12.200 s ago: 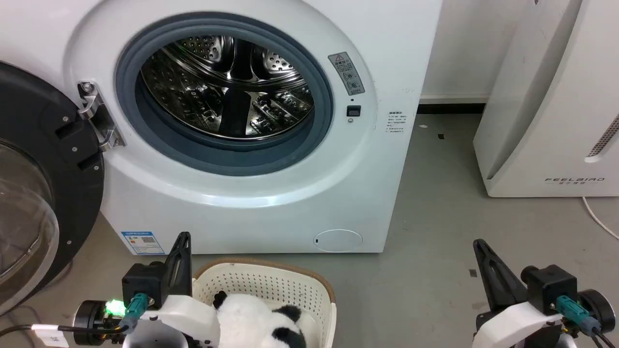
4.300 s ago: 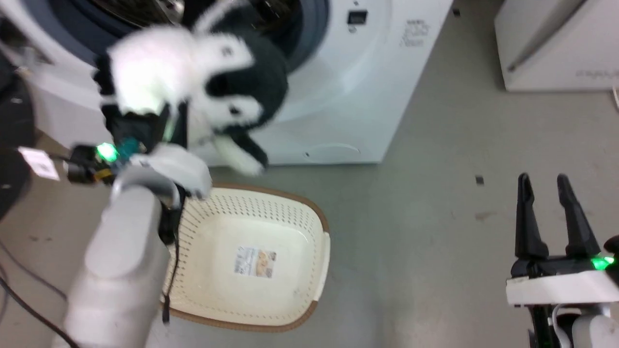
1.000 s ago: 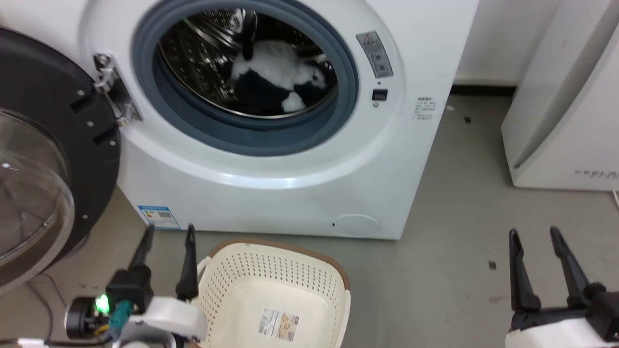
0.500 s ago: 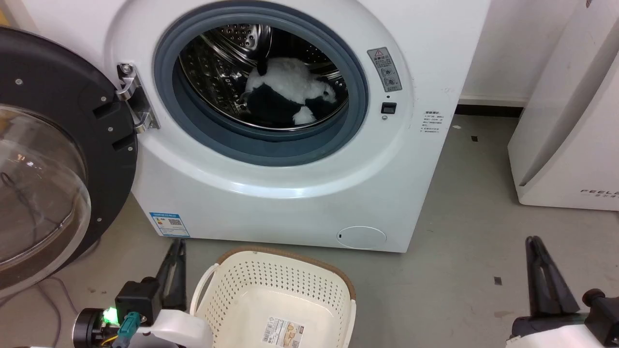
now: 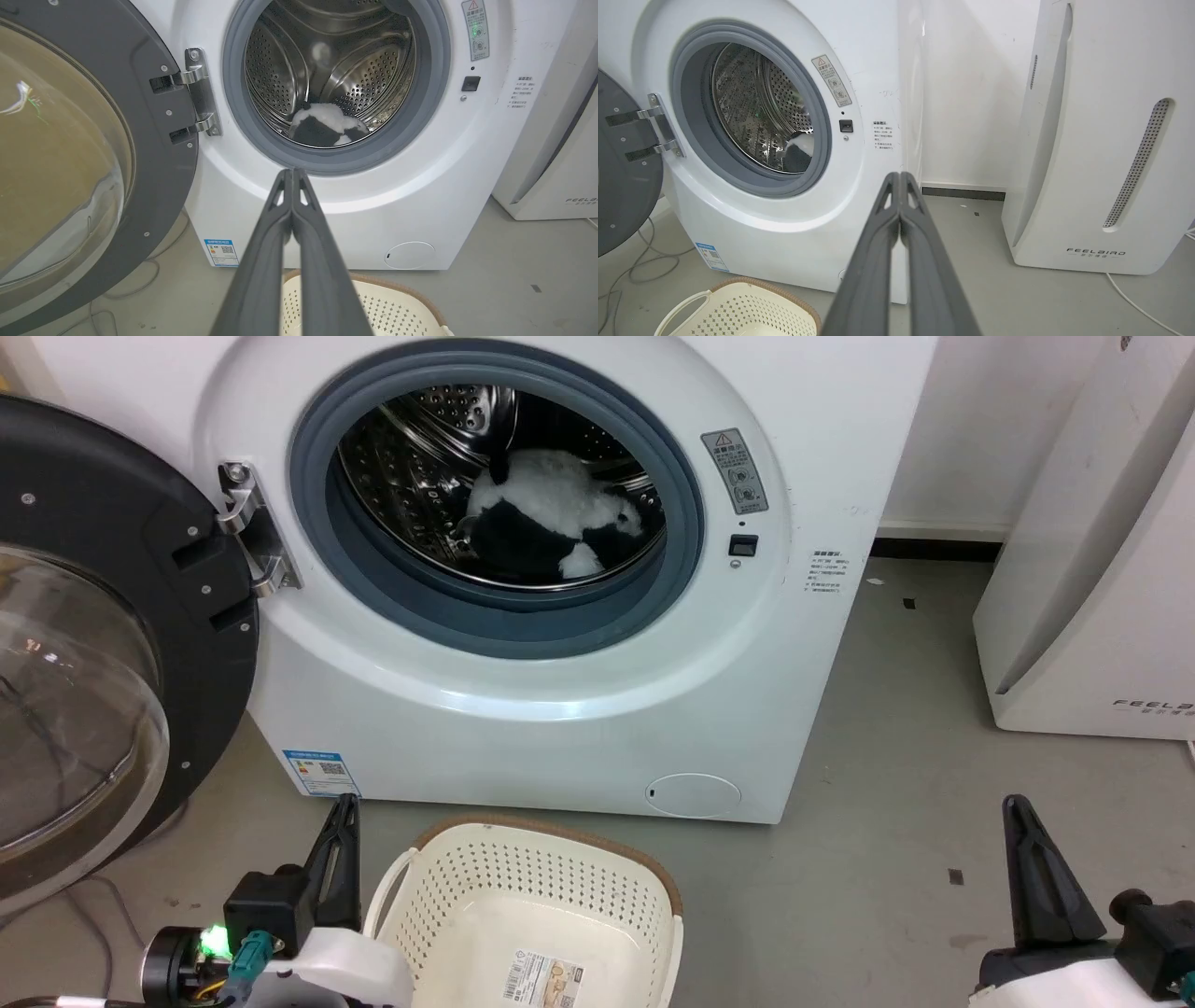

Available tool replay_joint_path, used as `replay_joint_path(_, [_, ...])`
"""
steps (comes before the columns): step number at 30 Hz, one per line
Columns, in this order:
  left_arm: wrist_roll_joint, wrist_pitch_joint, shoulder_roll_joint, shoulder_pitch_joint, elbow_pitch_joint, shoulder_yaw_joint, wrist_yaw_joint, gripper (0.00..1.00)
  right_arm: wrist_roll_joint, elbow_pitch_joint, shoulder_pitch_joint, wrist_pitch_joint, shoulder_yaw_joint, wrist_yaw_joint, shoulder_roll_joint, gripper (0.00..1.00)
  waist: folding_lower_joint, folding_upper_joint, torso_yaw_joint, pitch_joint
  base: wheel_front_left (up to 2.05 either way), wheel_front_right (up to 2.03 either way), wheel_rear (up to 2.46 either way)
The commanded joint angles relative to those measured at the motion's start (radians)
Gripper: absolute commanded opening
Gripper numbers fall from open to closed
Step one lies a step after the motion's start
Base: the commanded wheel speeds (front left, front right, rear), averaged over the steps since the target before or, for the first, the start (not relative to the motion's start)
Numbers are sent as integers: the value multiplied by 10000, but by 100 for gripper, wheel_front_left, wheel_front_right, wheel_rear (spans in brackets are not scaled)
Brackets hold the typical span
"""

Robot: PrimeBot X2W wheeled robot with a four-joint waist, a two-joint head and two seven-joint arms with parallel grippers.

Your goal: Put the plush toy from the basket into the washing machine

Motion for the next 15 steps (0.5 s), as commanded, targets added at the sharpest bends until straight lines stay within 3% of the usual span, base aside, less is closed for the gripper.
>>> replay_joint_path(1, [46,54,-8,73,-92,-13,21,0,-49,-3,-70,57,33,-1,-1,0,1,0,-9,-2,0,0,0])
replay_joint_path(15, [88,340,-45,135,-340,-28,51,0,-157,-5,-141,345,155,-2,-2,0,1,0,-110,-22,0,0,0])
